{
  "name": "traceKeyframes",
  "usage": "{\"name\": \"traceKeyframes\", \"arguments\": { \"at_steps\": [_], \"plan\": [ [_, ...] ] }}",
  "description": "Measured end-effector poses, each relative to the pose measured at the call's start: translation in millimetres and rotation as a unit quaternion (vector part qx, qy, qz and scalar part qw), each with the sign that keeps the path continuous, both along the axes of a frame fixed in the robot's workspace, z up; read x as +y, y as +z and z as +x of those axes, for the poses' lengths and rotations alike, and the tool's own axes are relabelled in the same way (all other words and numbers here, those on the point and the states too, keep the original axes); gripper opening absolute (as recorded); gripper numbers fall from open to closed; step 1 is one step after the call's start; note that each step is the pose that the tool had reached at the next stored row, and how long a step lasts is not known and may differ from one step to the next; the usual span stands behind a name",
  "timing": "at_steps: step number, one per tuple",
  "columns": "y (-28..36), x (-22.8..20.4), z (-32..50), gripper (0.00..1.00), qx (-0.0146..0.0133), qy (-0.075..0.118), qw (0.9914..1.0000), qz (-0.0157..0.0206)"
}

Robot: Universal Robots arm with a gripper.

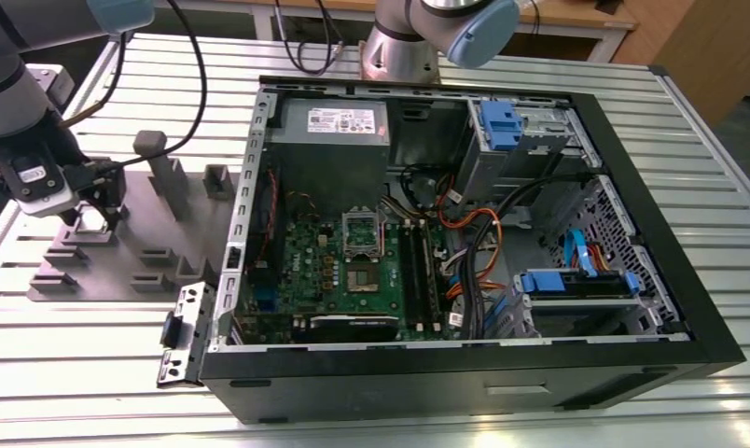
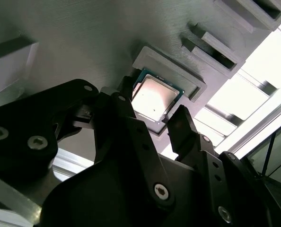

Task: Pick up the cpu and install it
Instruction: 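Pick up the cpu and move it towards the insertion slot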

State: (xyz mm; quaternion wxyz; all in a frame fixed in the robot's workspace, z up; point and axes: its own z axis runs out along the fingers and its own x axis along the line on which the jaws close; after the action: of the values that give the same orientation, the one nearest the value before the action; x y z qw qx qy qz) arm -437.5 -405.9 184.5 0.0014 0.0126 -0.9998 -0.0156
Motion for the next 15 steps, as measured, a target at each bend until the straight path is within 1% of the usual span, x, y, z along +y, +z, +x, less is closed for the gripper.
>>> {"name": "traceKeyframes", "arguments": {
  "at_steps": [5, 6, 7, 15],
  "plan": [
    [0.2, 0.1, -0.1, 0.56, 0.0001, 0.000, 1.00000, -0.0007],
    [0.2, 0.1, -0.1, 0.55, 0.0001, 0.000, 1.00000, -0.0007],
    [0.2, 0.1, -0.1, 0.48, 0.0002, 0.000, 1.00000, -0.0007],
    [0.1, 0.1, -0.1, 0.47, 0.0001, 0.000, 1.00000, -0.0008]
  ]
}}
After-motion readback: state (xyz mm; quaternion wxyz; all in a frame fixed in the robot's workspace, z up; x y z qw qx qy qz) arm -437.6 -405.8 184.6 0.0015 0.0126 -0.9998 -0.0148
